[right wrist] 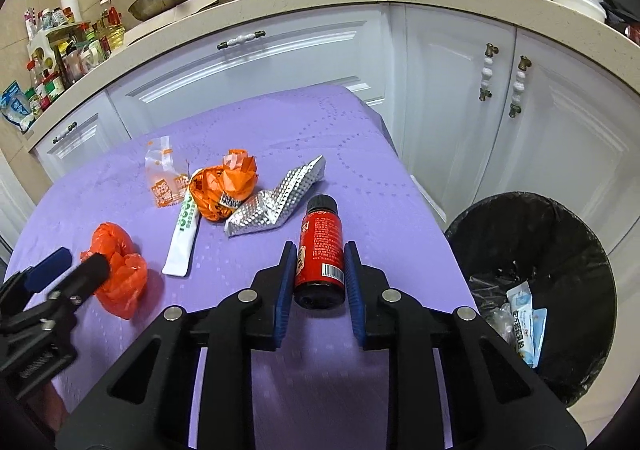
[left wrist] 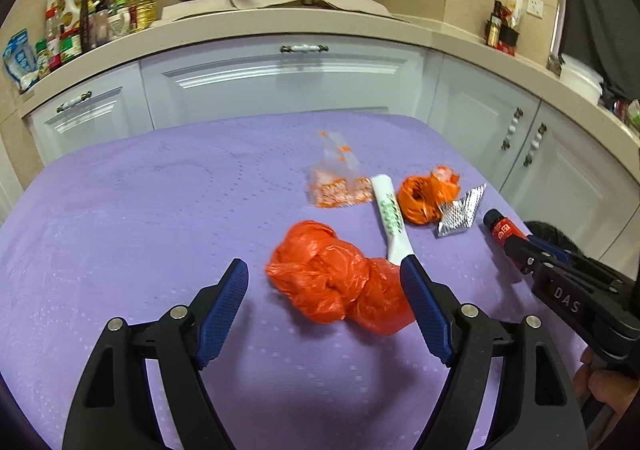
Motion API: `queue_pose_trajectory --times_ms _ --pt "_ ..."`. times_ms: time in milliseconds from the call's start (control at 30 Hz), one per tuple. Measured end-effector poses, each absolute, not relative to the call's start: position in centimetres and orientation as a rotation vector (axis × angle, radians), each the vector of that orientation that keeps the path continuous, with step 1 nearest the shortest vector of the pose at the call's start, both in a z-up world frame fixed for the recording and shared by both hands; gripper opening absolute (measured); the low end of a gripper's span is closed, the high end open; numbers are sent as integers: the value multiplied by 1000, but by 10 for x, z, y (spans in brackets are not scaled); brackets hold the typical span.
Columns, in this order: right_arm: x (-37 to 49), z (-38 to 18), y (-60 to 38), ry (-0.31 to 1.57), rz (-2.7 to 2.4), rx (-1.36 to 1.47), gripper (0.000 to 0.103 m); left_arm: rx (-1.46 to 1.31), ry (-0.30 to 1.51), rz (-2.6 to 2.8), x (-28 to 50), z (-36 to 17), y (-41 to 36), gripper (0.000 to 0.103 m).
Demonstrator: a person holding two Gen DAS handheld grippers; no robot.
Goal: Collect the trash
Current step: 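Grasp the orange plastic bag with the left tool while the right tool grasps the red spray can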
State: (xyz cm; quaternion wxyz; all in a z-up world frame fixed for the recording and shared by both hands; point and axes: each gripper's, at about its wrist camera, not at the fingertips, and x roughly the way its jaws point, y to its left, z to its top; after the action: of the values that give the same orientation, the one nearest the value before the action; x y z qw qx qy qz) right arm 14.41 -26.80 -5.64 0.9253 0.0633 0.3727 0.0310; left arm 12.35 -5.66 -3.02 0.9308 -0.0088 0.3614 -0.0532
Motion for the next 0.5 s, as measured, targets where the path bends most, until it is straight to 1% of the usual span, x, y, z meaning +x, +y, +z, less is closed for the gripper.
queue_pose_trajectory --times_ms 167,233,300,333,367,400,500 --pt "140 -58 -270 769 69 136 23 -5 768 -109 130 -38 -61 76" --pt "139 -58 -271 767 69 137 23 -5 769 -111 130 -39 -60 73" --pt "138 -58 -270 766 70 139 23 -7 779 -122 130 -40 -60 60" --pt "138 -58 -270 765 70 139 24 -8 785 -129 130 -42 -59 57" --pt "138 -58 -269 764 71 138 23 -10 789 -136 130 -43 -58 51" --pt "138 -58 -269 764 74 138 24 -12 792 -146 130 -44 -57 46" --pt "137 -58 -267 762 79 136 24 -18 787 -158 129 -44 -56 40"
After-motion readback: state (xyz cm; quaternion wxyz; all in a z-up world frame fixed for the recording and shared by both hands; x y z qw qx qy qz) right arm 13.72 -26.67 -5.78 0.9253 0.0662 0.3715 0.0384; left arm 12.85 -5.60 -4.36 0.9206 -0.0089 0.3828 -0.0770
